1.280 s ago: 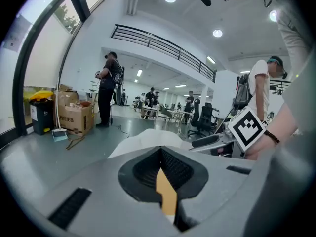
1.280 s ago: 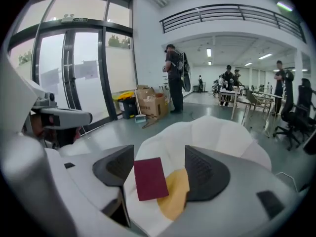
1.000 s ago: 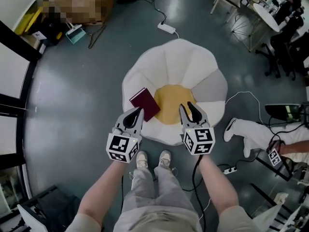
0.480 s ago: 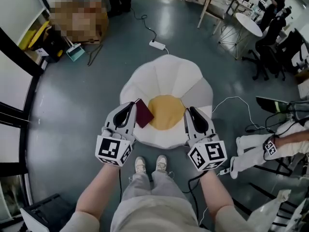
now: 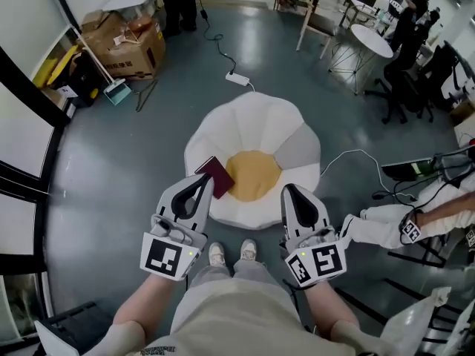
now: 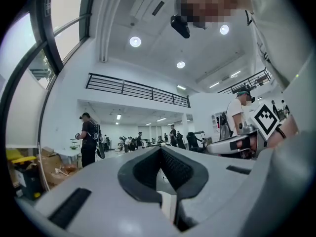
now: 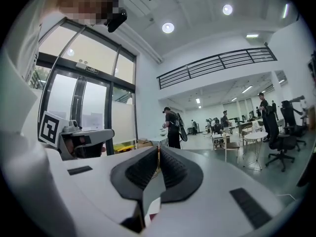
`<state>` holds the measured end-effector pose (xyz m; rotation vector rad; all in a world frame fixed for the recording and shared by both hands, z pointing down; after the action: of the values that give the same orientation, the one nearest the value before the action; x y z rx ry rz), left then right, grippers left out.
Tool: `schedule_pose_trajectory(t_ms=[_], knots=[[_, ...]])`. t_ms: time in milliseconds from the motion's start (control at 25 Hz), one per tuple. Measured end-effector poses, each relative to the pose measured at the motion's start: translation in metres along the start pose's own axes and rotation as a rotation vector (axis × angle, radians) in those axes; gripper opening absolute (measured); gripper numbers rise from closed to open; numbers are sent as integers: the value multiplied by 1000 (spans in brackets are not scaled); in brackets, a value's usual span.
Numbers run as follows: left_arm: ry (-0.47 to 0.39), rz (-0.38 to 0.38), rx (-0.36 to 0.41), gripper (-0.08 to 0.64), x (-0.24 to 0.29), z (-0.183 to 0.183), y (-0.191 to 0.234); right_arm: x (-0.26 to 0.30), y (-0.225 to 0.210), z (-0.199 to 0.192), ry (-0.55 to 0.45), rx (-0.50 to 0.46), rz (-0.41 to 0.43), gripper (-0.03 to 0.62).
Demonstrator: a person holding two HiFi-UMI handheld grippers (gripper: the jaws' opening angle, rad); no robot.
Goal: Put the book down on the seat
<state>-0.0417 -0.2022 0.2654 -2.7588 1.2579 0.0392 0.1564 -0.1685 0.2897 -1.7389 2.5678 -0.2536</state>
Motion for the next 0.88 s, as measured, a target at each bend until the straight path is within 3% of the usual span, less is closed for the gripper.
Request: schedule_pose_trajectory(t_ms=[320, 560, 880], knots=[[-49, -2, -7, 5, -28, 27, -16, -18, 35, 15, -23, 0, 103, 2], [-35, 5, -9, 5, -34, 27, -12, -11, 42, 21, -49, -26, 124, 0], [-56, 23, -8, 5, -36, 28, -3, 6, 53, 21, -23, -157, 158, -2]])
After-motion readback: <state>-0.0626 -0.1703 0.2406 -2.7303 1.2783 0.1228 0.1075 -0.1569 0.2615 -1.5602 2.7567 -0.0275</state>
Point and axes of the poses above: the fingertips, and each gripper's own axes: x forward along the fingers, y to its left, z out of its top, the point moved 5 cm from there along -x, backward along the fingers, and after that the axes turned 3 degrees about x, right-handed, at the moved point
